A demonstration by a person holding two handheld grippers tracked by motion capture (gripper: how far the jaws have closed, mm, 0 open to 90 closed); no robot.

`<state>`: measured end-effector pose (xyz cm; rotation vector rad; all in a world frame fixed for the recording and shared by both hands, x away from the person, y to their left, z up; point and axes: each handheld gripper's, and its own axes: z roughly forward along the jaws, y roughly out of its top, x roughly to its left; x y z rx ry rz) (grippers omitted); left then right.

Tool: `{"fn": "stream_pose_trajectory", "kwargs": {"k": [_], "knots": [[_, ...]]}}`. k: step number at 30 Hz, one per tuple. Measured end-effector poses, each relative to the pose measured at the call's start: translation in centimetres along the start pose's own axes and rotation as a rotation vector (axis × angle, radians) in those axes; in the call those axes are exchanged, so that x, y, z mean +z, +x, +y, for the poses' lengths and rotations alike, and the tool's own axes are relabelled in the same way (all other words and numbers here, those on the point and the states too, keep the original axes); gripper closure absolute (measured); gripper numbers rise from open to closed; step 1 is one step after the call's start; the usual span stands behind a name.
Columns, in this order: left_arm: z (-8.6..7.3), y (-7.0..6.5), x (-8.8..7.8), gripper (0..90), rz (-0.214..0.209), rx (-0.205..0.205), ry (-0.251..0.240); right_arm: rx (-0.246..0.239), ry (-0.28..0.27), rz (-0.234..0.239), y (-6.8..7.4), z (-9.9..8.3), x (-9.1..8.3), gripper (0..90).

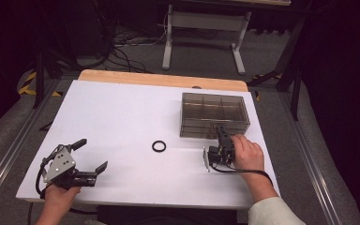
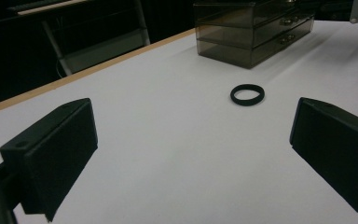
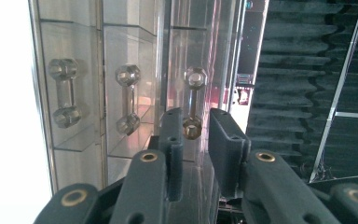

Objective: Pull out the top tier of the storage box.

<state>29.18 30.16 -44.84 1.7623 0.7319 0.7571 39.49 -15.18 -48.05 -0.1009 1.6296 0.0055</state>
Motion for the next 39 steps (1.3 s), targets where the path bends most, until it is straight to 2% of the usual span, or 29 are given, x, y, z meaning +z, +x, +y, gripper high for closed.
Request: {"fn": "stream_pose_trajectory", "kwargs": {"k": [2,11,13,15,19,20,21,22,23,24,30,32,33,35,37,39], "knots": [[0.0,0.0,0.0,1.6,-0.003,0.002,0.0,-0.012,0.0,0.007,0.0,0.0,0.0,79.7],[0.0,0.0,0.0,1.6,-0.004,-0.001,0.0,0.005,-0.003,0.014,-0.1,0.0,0.0,80.1],[0.0,0.0,0.0,1.6,-0.004,-0.001,0.0,-0.003,-0.006,0.018,-0.2,0.0,0.0,80.2],[0.0,0.0,0.0,1.6,-0.004,-0.001,0.0,0.011,0.007,0.032,-0.2,0.0,-0.3,80.2],[0.0,0.0,0.0,1.6,-0.002,-0.004,-0.001,0.001,-0.006,0.035,-0.6,-0.1,-0.8,80.2],[0.0,0.0,0.0,1.6,-0.001,-0.004,-0.001,0.025,0.001,0.035,-0.5,-0.2,-1.0,80.2],[0.0,0.0,0.0,1.6,-0.004,-0.001,-0.001,0.004,-0.007,0.036,-0.7,-0.2,-1.0,80.3],[0.0,0.0,0.0,1.6,-0.003,0.0,0.0,0.026,-0.002,0.038,-0.7,-0.2,-1.3,80.3],[0.0,0.0,0.0,1.6,0.0,-0.004,-0.002,0.012,-0.013,0.037,-0.8,-0.2,-1.4,80.3],[0.0,0.0,0.0,1.6,0.0,-0.003,-0.002,0.026,-0.004,0.04,-0.7,-0.2,-1.7,80.2],[0.0,0.0,0.0,1.6,-0.002,0.003,-0.001,0.018,-0.016,0.046,-0.7,-0.2,-2.4,80.2],[0.0,0.0,0.0,1.6,-0.002,0.001,-0.001,0.035,-0.006,0.051,-0.5,-0.2,-2.7,80.2],[0.0,0.0,0.0,1.6,-0.001,0.0,-0.001,0.016,-0.019,0.047,-0.6,-0.2,-2.7,80.2],[0.0,0.0,0.0,1.6,-0.002,-0.002,-0.003,0.014,-0.023,0.046,-0.6,-0.1,-2.9,80.2],[0.0,0.0,0.0,1.6,-0.001,0.001,-0.001,0.035,-0.012,0.052,-0.5,-0.1,-3.2,80.1],[0.0,0.0,0.0,1.6,-0.001,0.003,0.0,0.022,-0.021,0.054,-0.7,-0.1,-3.3,80.0]]}}
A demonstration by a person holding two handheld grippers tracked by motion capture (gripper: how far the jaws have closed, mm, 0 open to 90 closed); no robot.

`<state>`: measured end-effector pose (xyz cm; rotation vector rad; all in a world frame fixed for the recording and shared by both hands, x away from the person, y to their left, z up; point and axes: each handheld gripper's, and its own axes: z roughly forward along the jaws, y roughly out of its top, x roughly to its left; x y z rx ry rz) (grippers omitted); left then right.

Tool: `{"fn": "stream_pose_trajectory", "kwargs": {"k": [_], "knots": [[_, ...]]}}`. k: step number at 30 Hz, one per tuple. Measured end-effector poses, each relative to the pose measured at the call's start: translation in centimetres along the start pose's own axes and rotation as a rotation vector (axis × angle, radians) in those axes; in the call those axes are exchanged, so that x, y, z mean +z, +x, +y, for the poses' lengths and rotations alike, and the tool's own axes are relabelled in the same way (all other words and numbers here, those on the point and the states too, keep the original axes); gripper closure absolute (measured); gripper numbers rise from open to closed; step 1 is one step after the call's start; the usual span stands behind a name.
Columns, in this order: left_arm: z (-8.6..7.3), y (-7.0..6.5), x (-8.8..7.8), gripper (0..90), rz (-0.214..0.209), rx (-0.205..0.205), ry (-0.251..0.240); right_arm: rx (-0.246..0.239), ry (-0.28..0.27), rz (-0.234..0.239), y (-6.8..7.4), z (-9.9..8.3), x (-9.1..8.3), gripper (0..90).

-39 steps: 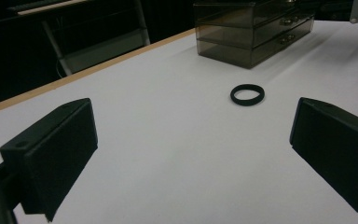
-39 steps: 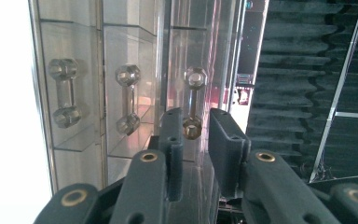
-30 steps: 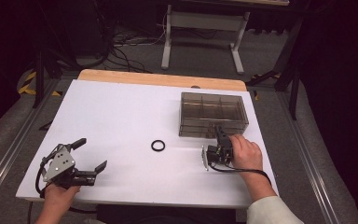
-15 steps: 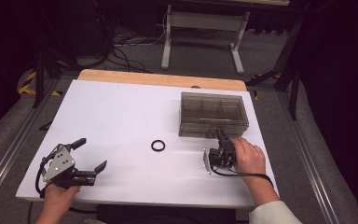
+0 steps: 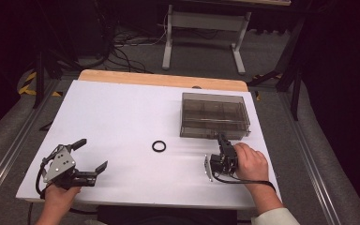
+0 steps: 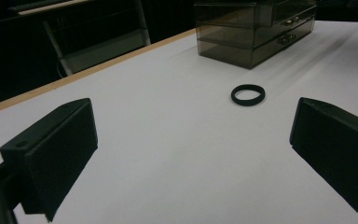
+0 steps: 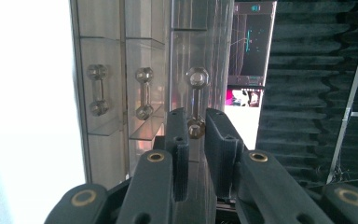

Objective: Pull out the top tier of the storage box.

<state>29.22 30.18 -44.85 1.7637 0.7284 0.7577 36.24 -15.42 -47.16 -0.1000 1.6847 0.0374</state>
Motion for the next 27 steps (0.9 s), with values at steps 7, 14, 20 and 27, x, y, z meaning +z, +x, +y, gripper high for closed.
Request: {"fn": "stream_pose_trajectory", "kwargs": {"k": [7,14,20,27], "knots": [[0.0,0.0,0.0,1.6,-0.002,-0.002,0.0,0.004,0.008,0.009,0.2,-0.1,-0.1,73.0],[0.0,0.0,0.0,1.6,0.001,0.0,0.0,0.03,0.011,0.021,-0.1,-0.2,-0.5,66.5],[0.0,-0.1,0.0,1.6,0.002,-0.002,0.001,0.043,0.005,0.017,-0.4,-0.2,-0.8,64.0],[0.0,0.0,0.0,1.6,0.002,-0.004,0.0,0.051,-0.005,0.009,-1.2,0.0,-1.5,62.6]]}}
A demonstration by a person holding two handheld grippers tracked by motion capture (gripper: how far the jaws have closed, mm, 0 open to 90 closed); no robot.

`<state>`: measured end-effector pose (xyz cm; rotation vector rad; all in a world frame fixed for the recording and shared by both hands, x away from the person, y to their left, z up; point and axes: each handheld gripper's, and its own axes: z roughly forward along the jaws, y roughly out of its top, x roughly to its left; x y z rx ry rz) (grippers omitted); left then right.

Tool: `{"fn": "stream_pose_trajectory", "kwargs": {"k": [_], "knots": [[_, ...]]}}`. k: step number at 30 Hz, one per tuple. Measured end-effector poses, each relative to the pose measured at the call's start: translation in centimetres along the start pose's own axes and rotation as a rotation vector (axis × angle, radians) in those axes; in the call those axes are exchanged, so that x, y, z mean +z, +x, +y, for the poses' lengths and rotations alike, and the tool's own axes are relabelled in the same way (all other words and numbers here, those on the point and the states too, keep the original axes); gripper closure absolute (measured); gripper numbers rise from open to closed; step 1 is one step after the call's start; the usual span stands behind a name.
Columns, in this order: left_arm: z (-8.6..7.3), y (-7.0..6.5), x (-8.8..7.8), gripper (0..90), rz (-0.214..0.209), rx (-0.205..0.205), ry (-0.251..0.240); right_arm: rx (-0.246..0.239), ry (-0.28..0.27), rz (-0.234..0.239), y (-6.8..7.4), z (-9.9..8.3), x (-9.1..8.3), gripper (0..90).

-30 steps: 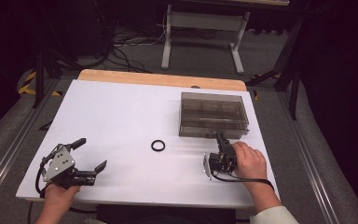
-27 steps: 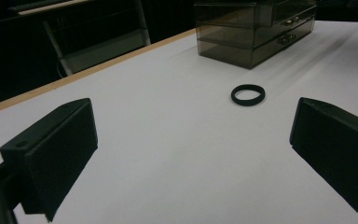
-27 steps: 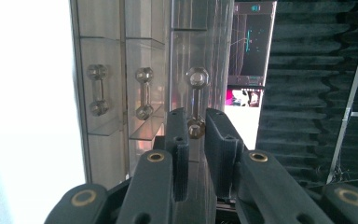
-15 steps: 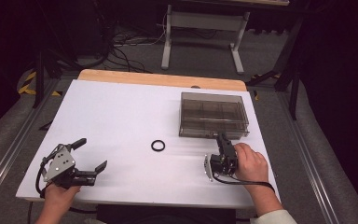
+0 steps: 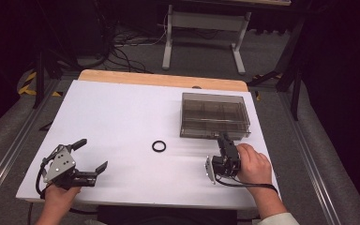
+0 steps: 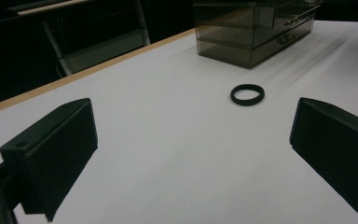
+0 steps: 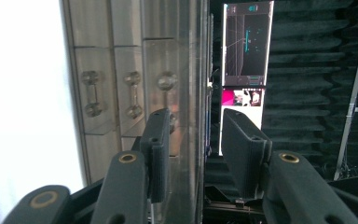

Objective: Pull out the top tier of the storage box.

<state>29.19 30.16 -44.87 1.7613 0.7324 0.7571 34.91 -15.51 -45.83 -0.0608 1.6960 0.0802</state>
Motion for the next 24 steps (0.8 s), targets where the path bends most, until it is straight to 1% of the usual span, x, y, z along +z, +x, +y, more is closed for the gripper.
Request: {"fn": "stream_pose_trajectory", "kwargs": {"k": [1,2,3,4,6,10,12,14,15,16,17,18,19,21,22,24], "knots": [[0.0,0.0,0.0,1.6,0.0,0.001,0.0,0.008,-0.004,-0.004,-0.1,0.0,-0.1,62.3],[0.0,0.0,0.0,1.6,0.0,0.001,0.0,-0.024,-0.024,-0.004,-0.5,0.0,0.0,62.0],[0.0,0.0,0.0,1.6,0.001,0.001,0.0,-0.005,-0.021,-0.007,-0.5,0.0,-0.1,61.5],[0.0,0.0,0.0,1.6,0.0,0.001,0.0,0.021,-0.008,-0.001,-0.4,0.0,-0.3,61.3],[0.0,0.0,0.0,1.6,0.0,0.0,-0.001,0.002,-0.031,-0.004,-0.8,-0.1,-0.2,61.0],[0.0,0.0,0.0,1.6,0.0,0.001,0.0,0.014,-0.022,-0.004,-0.9,-0.1,-0.4,60.3],[0.0,0.0,0.0,1.6,0.0,0.002,0.0,0.005,-0.03,-0.004,-1.0,-0.2,-0.4,60.3],[0.0,0.0,0.0,1.6,-0.002,0.002,0.0,0.019,-0.031,-0.004,-1.1,-0.2,-0.5,59.4],[0.0,0.0,0.0,1.6,-0.002,0.001,0.0,0.048,-0.026,0.0,-1.0,-0.2,-0.6,59.2],[0.0,0.0,0.0,1.6,-0.001,0.001,0.0,0.049,-0.045,-0.006,-1.2,-0.2,-0.6,59.1],[0.0,0.0,0.0,1.6,-0.002,-0.001,-0.001,0.061,-0.057,0.0,-1.3,-0.3,-0.7,59.2],[0.0,0.0,0.0,1.6,-0.002,-0.001,-0.002,0.097,-0.061,0.003,-1.3,-0.3,-0.9,59.1],[0.0,0.0,0.0,1.6,-0.002,0.0,0.0,0.108,-0.066,-0.005,-1.4,-0.3,-0.9,58.8],[0.0,0.0,0.0,1.6,-0.002,0.0,-0.001,0.136,-0.081,-0.002,-1.5,-0.4,-1.1,58.6],[0.0,0.0,0.0,1.6,-0.001,0.001,-0.001,0.15,-0.097,-0.001,-1.6,-0.5,-1.2,57.4],[0.0,0.0,0.0,1.6,-0.001,0.001,0.0,0.208,-0.117,0.012,-1.9,-0.7,-1.5,54.0]]}}
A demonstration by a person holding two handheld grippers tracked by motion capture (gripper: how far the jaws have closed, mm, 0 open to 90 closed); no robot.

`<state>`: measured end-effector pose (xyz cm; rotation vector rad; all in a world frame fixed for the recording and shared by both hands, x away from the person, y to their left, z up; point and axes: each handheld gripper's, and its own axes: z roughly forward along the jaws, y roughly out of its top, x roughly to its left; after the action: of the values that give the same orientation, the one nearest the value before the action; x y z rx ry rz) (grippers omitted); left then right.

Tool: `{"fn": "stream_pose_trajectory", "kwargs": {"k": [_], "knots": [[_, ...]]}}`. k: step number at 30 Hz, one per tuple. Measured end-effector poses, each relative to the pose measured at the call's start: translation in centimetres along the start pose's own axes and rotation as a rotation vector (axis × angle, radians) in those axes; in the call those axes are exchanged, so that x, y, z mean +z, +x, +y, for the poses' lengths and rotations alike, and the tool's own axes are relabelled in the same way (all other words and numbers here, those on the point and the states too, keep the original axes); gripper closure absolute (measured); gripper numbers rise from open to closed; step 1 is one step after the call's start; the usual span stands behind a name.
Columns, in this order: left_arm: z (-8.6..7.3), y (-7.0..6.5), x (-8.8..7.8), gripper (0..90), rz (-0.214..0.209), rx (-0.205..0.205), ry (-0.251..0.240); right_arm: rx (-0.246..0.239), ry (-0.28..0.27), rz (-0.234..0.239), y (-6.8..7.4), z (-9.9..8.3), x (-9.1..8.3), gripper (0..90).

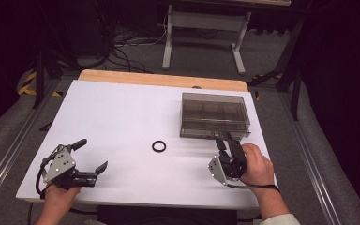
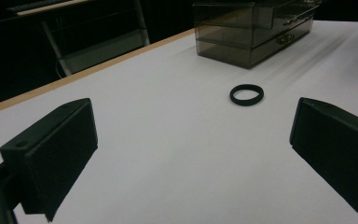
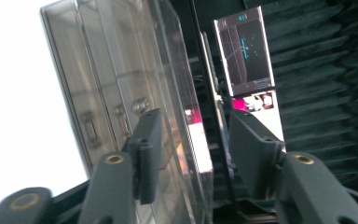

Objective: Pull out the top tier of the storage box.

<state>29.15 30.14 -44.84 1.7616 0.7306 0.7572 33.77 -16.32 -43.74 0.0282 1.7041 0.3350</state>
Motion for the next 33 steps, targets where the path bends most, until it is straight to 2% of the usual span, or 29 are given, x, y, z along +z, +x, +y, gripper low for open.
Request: {"fn": "stream_pose_trajectory", "kwargs": {"k": [1,2,3,5,12,15,19,20,21,22,23,24,25,27,30,31,33], "knots": [[0.0,0.0,0.0,1.6,-0.002,-0.001,0.0,0.025,-0.012,0.002,-0.2,0.0,-0.1,52.2],[0.0,0.0,0.0,1.6,-0.002,-0.002,0.0,0.079,-0.04,0.02,-0.5,-0.1,-0.3,51.7],[0.0,0.0,0.0,1.6,-0.001,0.0,0.0,0.079,-0.04,0.02,-0.5,-0.1,-0.3,51.7],[0.0,0.0,0.0,1.6,-0.001,-0.001,0.0,0.146,-0.059,0.08,-1.1,-0.2,-0.5,50.9],[0.0,0.0,0.0,1.6,-0.001,0.0,0.0,0.313,-0.142,0.19,-2.8,-0.7,-1.0,45.3],[0.0,0.0,0.0,1.6,-0.001,0.002,0.002,0.396,-0.168,0.269,-3.8,-1.0,-1.0,43.0],[0.0,0.0,0.0,1.6,-0.002,0.001,-0.001,0.487,-0.2,0.319,-4.6,-1.5,-1.0,40.6],[0.0,0.0,0.0,1.6,-0.001,0.0,-0.001,0.533,-0.219,0.336,-5.1,-1.8,-1.0,40.0],[0.0,0.0,0.0,1.6,-0.002,0.001,0.001,0.533,-0.219,0.336,-5.1,-1.8,-1.0,40.0],[0.0,0.0,0.0,1.6,-0.001,0.001,0.0,0.568,-0.232,0.354,-5.5,-2.0,-1.0,39.7],[0.0,0.0,0.0,1.6,-0.001,0.001,0.0,0.568,-0.232,0.354,-5.5,-2.0,-1.0,39.7],[0.0,0.0,0.0,1.6,-0.005,-0.002,-0.002,0.598,-0.243,0.372,-5.9,-2.2,-0.9,39.2],[0.0,0.0,0.0,1.6,-0.002,-0.001,-0.002,0.598,-0.243,0.372,-5.9,-2.2,-0.9,39.2],[0.0,0.0,0.0,1.6,-0.006,-0.003,0.001,0.629,-0.254,0.402,-6.2,-2.4,-0.8,38.9],[0.0,0.0,0.0,1.6,-0.005,-0.003,-0.002,0.693,-0.271,0.459,-6.6,-2.8,-0.4,34.6],[0.0,0.0,0.0,1.6,-0.004,-0.003,-0.002,0.737,-0.277,0.484,-6.8,-3.1,-0.1,30.9],[0.0,0.0,0.0,1.6,-0.003,-0.002,-0.001,0.773,-0.282,0.508,-7.0,-3.2,0.2,28.4]]}}
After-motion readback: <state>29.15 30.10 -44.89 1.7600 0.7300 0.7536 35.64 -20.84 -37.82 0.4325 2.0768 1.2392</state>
